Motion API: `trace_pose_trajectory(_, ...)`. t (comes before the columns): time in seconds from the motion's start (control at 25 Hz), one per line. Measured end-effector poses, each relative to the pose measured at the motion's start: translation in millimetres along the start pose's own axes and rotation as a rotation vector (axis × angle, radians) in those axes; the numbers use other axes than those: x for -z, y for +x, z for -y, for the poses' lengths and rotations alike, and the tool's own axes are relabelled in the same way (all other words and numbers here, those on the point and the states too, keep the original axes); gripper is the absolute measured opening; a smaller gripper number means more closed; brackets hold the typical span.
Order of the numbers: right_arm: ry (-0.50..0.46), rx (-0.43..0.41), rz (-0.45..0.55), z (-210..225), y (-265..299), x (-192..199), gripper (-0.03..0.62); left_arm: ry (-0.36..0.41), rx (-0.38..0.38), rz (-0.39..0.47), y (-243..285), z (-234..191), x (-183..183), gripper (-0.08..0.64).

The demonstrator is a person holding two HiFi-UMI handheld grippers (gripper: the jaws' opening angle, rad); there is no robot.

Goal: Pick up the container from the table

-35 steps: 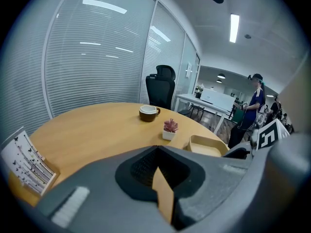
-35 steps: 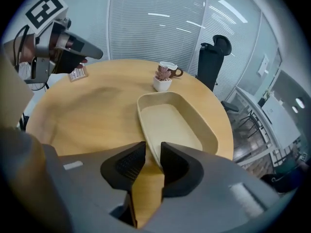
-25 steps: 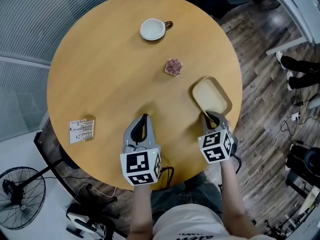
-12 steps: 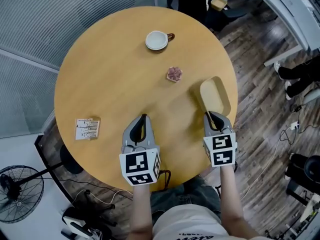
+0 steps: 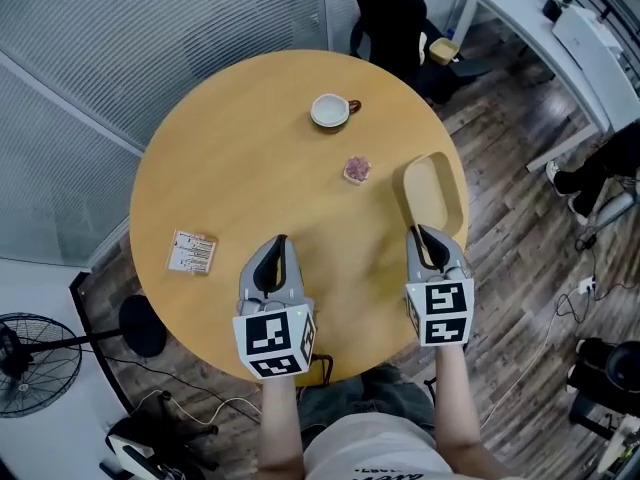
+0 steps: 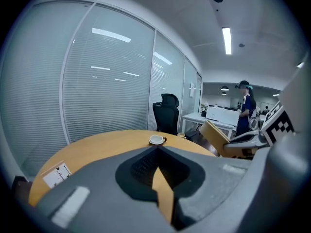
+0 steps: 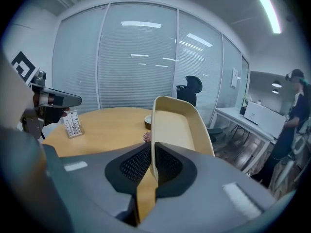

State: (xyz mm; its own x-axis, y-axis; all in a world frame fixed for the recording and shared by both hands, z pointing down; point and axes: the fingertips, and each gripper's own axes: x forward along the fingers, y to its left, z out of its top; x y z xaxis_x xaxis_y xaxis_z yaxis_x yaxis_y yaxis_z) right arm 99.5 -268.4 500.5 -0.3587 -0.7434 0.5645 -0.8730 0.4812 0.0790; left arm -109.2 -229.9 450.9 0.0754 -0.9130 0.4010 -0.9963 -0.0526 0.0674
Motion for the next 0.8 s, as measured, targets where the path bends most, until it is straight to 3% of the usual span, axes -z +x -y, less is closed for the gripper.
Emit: trace_pose_trajectory(0.8,-0.060,0.032,0.306,-3,-91,-101,0.044,0.053,-0.100,0.253,-88,-2,-85,0.000)
